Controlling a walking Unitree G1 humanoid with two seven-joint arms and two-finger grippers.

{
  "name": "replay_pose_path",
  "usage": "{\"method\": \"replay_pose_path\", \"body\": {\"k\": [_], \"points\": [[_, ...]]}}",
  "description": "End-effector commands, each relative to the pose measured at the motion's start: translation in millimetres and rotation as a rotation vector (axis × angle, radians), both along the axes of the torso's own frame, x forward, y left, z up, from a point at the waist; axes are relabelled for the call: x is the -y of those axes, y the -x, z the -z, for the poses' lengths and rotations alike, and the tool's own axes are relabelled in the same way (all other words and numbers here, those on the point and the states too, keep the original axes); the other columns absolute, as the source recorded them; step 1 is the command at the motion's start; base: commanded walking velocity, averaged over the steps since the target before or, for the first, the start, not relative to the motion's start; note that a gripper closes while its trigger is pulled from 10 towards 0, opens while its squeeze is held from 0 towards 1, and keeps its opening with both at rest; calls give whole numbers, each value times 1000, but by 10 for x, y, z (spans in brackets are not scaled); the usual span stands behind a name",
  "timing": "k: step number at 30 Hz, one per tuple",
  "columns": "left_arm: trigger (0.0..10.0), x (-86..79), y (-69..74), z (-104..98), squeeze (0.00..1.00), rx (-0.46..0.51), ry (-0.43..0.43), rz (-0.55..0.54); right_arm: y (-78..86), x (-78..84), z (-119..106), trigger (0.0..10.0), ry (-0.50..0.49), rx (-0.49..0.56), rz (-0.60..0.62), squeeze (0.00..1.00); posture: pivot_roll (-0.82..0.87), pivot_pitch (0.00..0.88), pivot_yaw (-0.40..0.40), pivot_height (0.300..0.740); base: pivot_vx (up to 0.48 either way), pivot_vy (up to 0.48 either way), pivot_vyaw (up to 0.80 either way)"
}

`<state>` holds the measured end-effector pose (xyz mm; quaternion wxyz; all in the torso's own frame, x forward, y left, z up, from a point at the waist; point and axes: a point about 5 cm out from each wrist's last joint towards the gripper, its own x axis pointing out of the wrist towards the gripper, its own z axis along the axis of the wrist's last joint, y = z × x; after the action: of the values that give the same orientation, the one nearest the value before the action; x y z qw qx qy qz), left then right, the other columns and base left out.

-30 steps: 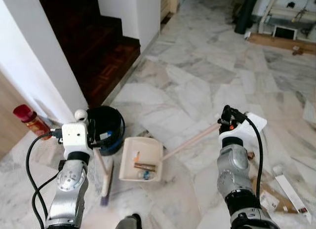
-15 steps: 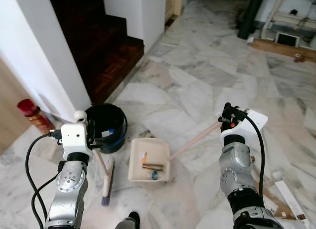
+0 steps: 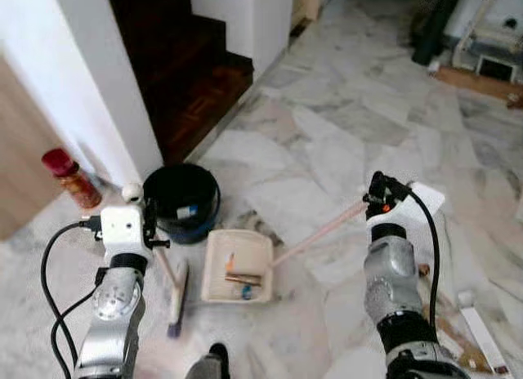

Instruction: Sweep floor

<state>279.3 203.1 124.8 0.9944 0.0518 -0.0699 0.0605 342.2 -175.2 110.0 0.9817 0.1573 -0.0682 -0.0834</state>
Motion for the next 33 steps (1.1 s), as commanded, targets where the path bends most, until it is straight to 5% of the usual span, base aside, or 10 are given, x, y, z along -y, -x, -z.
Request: {"method": "replay_pose_path", "body": {"k": [1,21,33], "points": [[10000,-23,15,-67,0,26,-24,-12,-32,36,-172,10000,-37,80,25,0,121,138,-19,740,0,0,725],[10000,-43,30,-31,0,15,-21,-33,-32,55,-231,10000,-64,114,30,0,118,130,-18,740,139,0,83],[10000,-30,30,-17,0,18,-21,-20,40,414,-422,10000,50,142,333,0,114,119,-15,740,41,0,0]]}}
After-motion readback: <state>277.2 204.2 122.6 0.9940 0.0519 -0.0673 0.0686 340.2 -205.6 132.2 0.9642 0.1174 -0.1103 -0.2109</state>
